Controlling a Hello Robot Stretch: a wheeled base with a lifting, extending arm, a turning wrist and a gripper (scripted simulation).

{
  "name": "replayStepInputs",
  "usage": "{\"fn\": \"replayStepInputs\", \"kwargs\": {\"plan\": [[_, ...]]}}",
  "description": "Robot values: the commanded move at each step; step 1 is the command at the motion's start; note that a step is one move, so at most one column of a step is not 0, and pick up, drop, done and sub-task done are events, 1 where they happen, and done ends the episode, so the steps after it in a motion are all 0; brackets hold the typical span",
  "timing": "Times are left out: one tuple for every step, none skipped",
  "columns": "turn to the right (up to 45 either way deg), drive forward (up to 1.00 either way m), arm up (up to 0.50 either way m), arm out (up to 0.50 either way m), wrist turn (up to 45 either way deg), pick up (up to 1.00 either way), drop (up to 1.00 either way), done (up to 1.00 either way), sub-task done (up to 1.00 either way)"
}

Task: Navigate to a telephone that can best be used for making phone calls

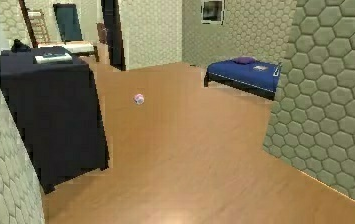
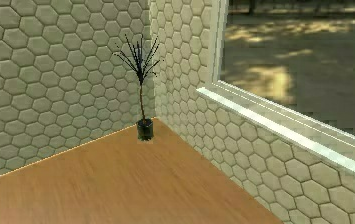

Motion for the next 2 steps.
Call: {"fn": "replayStepInputs", "kwargs": {"plan": [[-3.0, 0.0, 0.0, 0.0, 0.0, 0.0, 0.0, 0.0, 0.0], [45.0, 0.0, 0.0, 0.0, 0.0, 0.0, 0.0, 0.0, 0.0]]}}
